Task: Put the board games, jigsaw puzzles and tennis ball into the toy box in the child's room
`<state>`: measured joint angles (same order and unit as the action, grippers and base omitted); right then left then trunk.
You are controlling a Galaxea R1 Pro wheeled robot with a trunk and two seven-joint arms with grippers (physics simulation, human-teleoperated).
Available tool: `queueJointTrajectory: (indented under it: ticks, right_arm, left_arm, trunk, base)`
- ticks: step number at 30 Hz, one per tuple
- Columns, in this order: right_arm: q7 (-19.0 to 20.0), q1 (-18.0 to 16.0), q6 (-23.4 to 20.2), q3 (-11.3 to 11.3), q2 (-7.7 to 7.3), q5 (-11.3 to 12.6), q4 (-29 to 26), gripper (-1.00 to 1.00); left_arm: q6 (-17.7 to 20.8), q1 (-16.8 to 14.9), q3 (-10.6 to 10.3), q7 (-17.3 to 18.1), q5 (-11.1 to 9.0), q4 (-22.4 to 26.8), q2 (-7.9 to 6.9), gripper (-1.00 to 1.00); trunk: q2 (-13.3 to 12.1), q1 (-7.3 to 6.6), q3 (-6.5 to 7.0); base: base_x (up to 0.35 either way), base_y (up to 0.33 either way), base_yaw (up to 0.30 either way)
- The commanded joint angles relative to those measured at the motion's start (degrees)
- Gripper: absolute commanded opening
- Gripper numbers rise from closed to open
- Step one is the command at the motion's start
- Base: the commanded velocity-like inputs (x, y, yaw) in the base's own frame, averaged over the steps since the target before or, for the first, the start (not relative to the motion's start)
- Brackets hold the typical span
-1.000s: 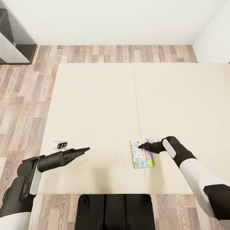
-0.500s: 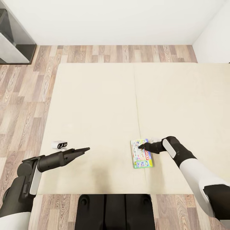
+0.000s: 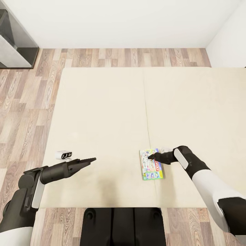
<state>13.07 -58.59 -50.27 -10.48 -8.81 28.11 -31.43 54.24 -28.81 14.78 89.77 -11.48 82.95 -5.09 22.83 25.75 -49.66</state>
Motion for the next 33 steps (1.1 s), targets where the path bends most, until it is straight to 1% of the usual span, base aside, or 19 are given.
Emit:
queueJointTrajectory:
  ticks: [1, 33]
  right_arm:
    - [0.5, -0.03, -0.09, -0.24, -0.05, -0.5, -0.04, 1.0]
    - [0.47, -0.04, -0.09, -0.24, 0.01, -0.51, -0.04, 1.0]
  left_arm:
    - [0.61, -0.02, 0.0, 0.23, 0.05, 0.02, -0.01, 1.0]
    - [0.7, -0.02, -0.01, 0.23, 0.05, 0.02, -0.01, 1.0]
  trunk:
    - [0.09, 0.03, -0.06]
    - [0.09, 0.03, -0.06]
  base:
    - [0.0, 0.0, 0.0]
    - [0.0, 0.01, 0.0]
